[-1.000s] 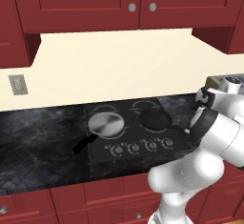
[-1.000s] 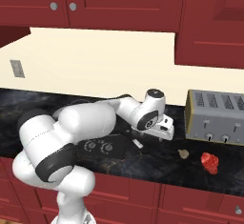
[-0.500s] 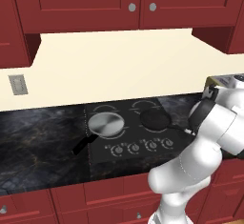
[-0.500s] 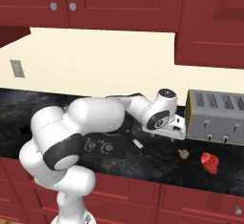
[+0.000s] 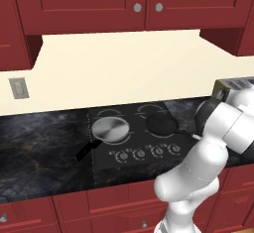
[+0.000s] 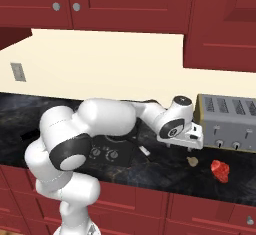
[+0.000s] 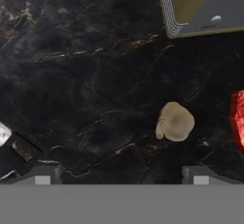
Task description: Place both pans onto different burners. Then place the garlic and the steak on different pans.
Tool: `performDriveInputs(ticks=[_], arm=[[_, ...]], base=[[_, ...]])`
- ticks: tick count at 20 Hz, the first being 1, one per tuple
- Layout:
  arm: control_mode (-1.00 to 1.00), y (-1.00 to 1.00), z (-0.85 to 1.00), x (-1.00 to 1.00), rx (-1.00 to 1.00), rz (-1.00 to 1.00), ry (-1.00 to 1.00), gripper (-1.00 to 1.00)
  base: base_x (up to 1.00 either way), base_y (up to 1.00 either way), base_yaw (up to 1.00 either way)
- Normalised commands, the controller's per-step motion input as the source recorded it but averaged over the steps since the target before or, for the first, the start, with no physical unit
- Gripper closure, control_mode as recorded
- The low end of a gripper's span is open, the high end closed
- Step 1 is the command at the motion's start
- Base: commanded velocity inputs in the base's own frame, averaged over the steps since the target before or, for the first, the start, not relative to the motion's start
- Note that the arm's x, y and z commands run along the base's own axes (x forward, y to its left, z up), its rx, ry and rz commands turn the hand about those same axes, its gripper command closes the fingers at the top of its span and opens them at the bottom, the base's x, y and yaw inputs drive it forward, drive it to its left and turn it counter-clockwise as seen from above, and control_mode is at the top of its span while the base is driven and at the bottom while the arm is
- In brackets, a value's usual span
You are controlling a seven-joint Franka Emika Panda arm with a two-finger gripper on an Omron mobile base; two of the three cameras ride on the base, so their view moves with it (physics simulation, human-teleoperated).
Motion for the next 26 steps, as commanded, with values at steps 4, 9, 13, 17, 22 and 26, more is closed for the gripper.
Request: performDriveInputs(ticks=[4,9,13,17,22,26], arm=[[-1.0,-0.19,-0.11,-0.07,0.0,0.0,0.0,-1.0],[-1.0,-0.22,-0.06,0.0,0.0,0.01,0.0,-1.0],[-1.0,-0.27,-0.02,0.0,0.0,0.01,0.0,-1.0],[-1.0,-0.2,0.0,0.0,0.0,0.02,0.0,-1.0],[-1.0,-0.08,-0.02,0.0,0.0,0.0,0.0,-1.0],[-1.0,-0.05,-0.08,0.0,0.0,0.0,0.0,-1.0]], base=[[0.0,0.0,0.0],[0.0,0.0,0.0],[0.0,0.0,0.0],[0.0,0.0,0.0],[0.0,0.0,0.0],[0.0,0.0,0.0]])
